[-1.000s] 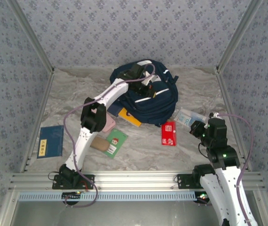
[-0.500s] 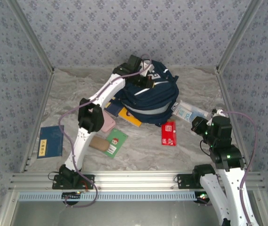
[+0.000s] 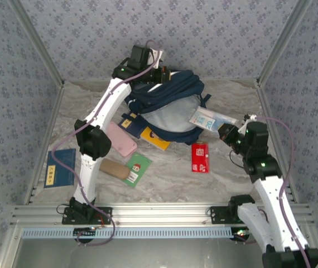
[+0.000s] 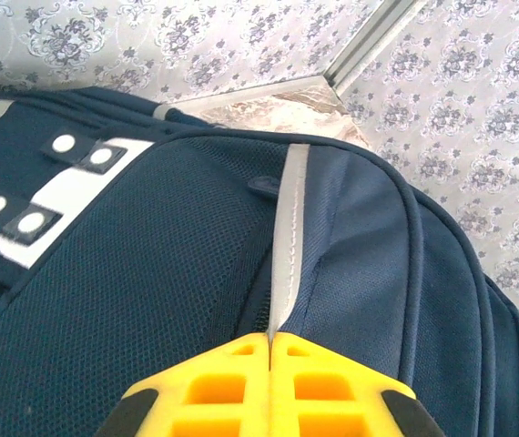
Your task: Pack the student bag
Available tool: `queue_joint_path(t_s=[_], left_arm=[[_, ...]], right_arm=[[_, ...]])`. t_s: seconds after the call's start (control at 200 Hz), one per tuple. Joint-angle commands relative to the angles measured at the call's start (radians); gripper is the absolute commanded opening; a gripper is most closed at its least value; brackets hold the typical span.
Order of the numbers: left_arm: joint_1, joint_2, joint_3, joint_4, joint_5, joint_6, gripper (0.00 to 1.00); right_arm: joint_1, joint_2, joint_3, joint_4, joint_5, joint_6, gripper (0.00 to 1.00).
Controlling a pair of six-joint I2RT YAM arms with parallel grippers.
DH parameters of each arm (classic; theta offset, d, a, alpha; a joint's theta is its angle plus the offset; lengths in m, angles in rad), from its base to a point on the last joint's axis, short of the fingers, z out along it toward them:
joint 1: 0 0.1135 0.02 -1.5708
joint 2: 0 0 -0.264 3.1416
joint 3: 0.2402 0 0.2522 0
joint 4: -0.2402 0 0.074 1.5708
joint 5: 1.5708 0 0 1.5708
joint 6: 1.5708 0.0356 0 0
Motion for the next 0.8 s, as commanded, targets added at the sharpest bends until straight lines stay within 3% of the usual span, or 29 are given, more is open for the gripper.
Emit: queue_joint_path(t_s=[0.0,0.205,0.3,0.455,0.515,0.64,0.794], left_arm=[[-0.005,-0.105,0.052,0.066,0.012,-0.017,0.0],[-0.006,-0.139,0.014,0.083,0.009,-0.023,0.0],[-0.004,-0.156,0.0,0.096,0.005,-0.027,0.0],[0.009,-0.168,0.001,0.101,0.011,-0.05,0.0],[0.016,-0.17,-0.002,0.102,0.017,-0.058,0.0],[0.036,-0.174,-0.014,0.104,0.021,-0.069,0.0],[0.066,-0.189,-0.057,0.137,0.033,-0.086,0.0]], right_arm=[[0.026,0.092,0.004,0.228,-0.058,0.099,0.0],[0.135,0.381,0.095,0.366,0.0,0.137,0.0],[0.178,0.546,0.128,0.528,0.043,0.223,0.01],[0.264,0.857,0.344,0.582,0.061,0.199,0.06],[0.298,0.973,0.457,0.562,0.055,0.192,0.17],[0.35,1.153,0.652,0.442,0.054,0.173,0.5],[0.356,1.13,0.667,0.357,0.133,0.099,0.71]])
